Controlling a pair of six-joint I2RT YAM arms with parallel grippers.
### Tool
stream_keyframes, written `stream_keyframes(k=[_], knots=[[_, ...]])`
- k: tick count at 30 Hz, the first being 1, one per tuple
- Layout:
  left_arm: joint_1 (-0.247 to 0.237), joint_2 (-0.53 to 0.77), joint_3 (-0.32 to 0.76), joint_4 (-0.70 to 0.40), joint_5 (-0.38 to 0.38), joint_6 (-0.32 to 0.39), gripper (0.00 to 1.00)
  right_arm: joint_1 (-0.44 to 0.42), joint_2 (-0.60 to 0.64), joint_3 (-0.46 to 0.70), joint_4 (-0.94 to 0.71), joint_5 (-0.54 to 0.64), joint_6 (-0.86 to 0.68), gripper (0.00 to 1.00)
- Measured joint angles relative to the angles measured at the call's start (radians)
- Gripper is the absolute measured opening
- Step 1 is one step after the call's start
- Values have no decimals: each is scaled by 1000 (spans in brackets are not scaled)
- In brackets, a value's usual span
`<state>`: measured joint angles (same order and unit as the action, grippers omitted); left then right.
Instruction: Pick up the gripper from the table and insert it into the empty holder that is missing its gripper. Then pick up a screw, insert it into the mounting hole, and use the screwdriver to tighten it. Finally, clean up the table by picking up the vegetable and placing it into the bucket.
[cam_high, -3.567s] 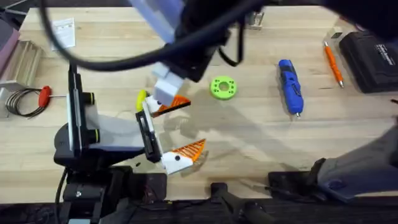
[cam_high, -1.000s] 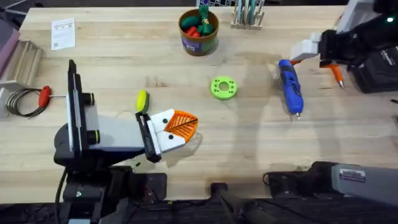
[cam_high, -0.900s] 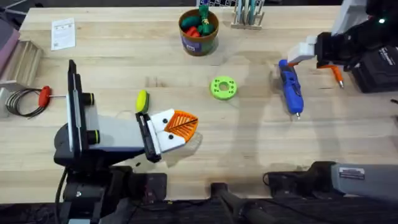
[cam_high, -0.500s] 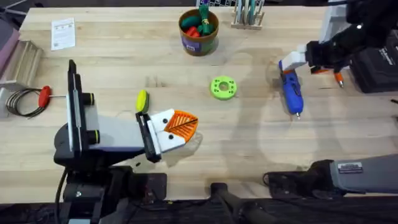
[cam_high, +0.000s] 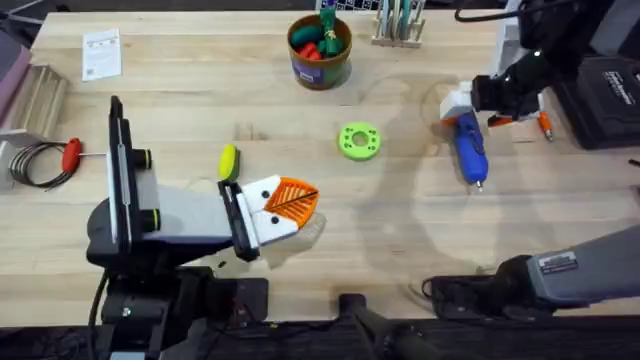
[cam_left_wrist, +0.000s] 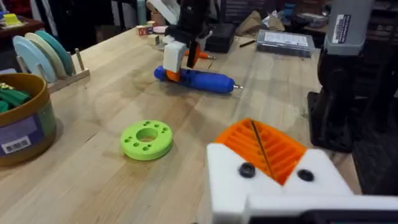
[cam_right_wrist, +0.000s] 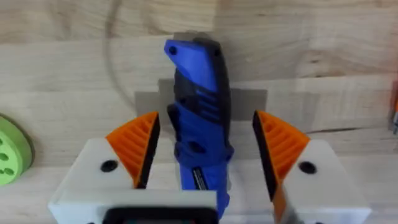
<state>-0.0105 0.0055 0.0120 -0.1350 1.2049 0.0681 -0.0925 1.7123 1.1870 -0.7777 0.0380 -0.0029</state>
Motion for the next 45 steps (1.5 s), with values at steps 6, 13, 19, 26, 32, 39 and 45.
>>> stream_keyframes(k=[6,13,19,26,32,39,45], knots=[[0,0,0,0,0,0,9,0,9,0,22,3,11,885],[0,0,0,0,0,0,9,0,9,-1,22,3,11,885],[0,0,0,0,0,0,9,0,9,-27,23,3,10,884],[0,0,0,0,0,0,9,0,9,-34,39,3,4,883],[0,0,0,0,0,0,9,0,9,-34,51,3,-7,884],[0,0,0,0,0,0,9,16,9,-35,51,3,-47,882],[0,0,0,0,0,0,9,20,9,-36,53,3,-57,883]])
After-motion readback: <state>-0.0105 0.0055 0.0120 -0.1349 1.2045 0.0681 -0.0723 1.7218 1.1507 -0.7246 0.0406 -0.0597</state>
